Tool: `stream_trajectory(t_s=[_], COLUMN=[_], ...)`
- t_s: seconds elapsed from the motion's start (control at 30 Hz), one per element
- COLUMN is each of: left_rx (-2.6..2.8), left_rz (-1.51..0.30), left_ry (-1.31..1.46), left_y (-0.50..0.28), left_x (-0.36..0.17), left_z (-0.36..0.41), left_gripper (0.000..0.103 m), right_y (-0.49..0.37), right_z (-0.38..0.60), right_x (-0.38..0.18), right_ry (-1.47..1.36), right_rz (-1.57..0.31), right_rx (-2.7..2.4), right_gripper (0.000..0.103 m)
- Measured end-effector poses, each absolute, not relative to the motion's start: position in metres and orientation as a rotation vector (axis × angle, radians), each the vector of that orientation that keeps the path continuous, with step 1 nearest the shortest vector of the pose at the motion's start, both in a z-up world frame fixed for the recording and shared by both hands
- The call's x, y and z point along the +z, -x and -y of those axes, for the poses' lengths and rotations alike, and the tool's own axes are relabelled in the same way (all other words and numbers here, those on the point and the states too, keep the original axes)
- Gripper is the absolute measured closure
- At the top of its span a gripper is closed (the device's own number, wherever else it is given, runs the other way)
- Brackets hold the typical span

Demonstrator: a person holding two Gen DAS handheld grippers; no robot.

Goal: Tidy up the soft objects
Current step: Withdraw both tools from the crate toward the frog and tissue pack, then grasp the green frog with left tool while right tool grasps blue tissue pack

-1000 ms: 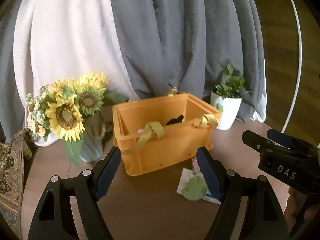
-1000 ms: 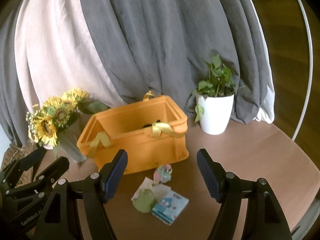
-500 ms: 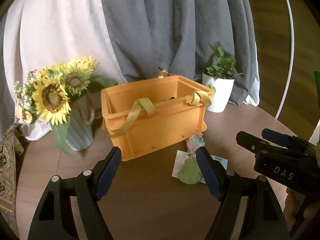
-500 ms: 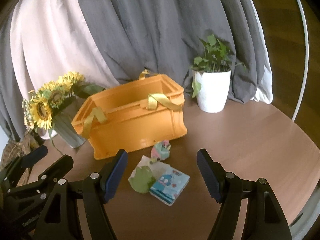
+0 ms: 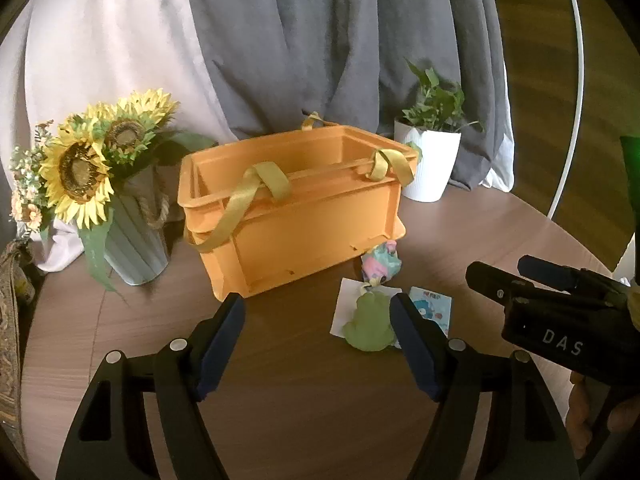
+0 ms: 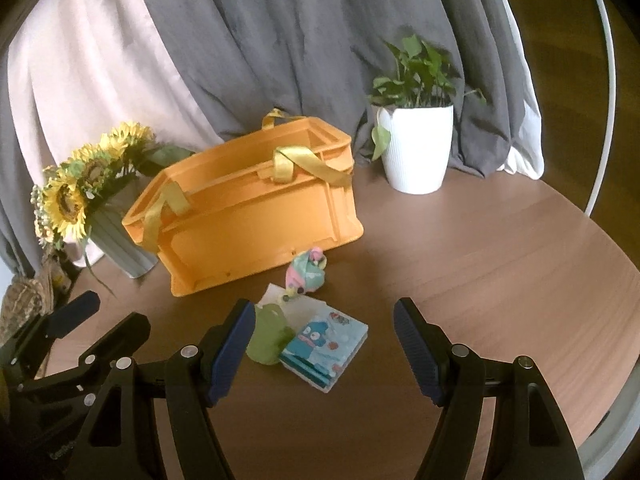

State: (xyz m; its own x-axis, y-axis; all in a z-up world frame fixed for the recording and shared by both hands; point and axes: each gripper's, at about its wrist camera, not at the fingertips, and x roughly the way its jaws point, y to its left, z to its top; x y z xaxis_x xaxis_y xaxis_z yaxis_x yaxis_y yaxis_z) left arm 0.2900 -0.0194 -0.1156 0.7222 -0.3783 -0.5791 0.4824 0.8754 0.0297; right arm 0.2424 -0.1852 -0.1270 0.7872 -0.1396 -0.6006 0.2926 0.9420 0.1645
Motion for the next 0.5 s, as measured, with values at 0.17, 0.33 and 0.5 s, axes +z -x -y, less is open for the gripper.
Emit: stream_trajectory(t_s=[0.17, 0.33, 0.5], left_rx=[-0.505, -0.548, -0.582], left_rz=[-0.595, -0.595, -0.612], left_ry=[-0.203, -0.224, -0.238], left_y=[-0.293, -0.300, -0.309], left_x=[-0.121, -0.129, -0.140], left_z=[0.025, 0.035, 0.045], left_gripper=[0.033, 0.034, 0.038], right_y=[-0.243, -0.246, -0.252], right_z=[0.188, 0.193, 0.196], right_x=[-0.135, -0.144, -0.152], right_ry=[-0.280, -0.318, -0.354], right_rz=[-0.633, -0.644, -0.657], right_rx=[-0.244, -0.266, -0.284], right_gripper=[0.030, 0.030, 0.030])
